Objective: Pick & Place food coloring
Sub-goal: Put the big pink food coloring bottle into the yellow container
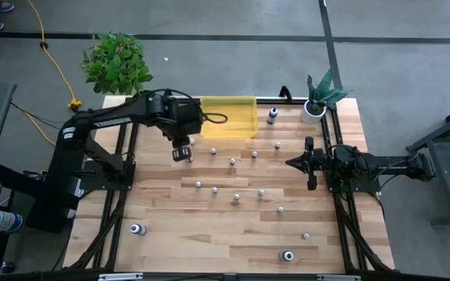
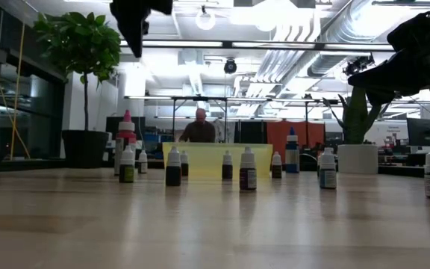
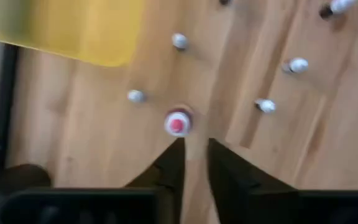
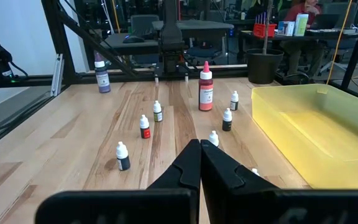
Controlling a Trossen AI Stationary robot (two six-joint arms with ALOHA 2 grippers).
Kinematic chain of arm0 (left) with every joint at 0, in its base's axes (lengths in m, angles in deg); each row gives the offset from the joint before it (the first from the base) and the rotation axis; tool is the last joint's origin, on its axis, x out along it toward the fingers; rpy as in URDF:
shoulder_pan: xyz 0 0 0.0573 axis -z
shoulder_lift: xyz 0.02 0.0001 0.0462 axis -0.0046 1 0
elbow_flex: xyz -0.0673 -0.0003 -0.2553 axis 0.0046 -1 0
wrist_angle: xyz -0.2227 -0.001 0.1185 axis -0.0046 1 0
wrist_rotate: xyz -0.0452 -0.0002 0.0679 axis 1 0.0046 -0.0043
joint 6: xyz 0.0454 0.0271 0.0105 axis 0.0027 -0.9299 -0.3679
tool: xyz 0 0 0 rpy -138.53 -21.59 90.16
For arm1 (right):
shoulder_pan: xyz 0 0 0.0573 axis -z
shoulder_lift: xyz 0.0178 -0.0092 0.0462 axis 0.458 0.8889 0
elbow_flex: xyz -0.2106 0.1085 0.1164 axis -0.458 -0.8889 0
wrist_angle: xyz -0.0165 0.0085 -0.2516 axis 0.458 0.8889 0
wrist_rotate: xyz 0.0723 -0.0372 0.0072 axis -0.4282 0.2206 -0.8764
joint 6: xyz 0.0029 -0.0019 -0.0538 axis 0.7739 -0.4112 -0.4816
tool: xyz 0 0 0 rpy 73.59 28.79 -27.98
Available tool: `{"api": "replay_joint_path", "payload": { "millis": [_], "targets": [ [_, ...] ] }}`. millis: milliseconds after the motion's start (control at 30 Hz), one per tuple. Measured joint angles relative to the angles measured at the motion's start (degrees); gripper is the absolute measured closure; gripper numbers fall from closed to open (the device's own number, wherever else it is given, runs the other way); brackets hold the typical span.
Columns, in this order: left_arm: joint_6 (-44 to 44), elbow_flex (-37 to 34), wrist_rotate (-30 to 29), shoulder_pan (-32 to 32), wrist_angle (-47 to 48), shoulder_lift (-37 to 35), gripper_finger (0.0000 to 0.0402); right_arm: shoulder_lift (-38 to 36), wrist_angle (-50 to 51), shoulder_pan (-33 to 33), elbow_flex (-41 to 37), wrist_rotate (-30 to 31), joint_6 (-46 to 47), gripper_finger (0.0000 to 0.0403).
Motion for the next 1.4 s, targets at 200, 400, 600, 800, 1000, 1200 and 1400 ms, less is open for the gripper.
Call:
{"api": "replay_joint_path", "payload": {
  "millis": [200,400,600,800,1000,1200,1400],
  "targets": [
    [1.7,0.1,2.4,-1.4,3.1,5.0,0.0216,0.0,0.0,0.0,0.0,0.0,0.0,0.0402],
    [6.2,0.1,2.5,-1.9,3.5,11.0,0.013,0.0,0.0,0.0,0.0,0.0,0.0,0.0402],
    [12.2,0.1,0.4,-2.7,3.5,16.1,0.0113,0.0,0.0,0.0,0.0,0.0,0.0,0.0402],
    [12.9,0.0,-0.3,-3.1,3.4,18.3,0.0113,0.0,0.0,0.0,0.0,0.0,0.0,0.0402],
    [14.0,-3.8,-0.5,-3.1,1.6,18.6,0.0113,0.0,0.0,0.0,0.0,0.0,0.0,0.0402],
    [14.0,-7.2,-0.5,-3.1,-2.4,18.6,0.0113,0.0,0.0,0.0,0.0,0.0,0.0,0.0402],
    [13.5,-9.4,-0.3,-3.6,-4.4,18.6,0.0113,0.0,0.0,0.0,0.0,0.0,0.0,0.0402]
  ]
}}
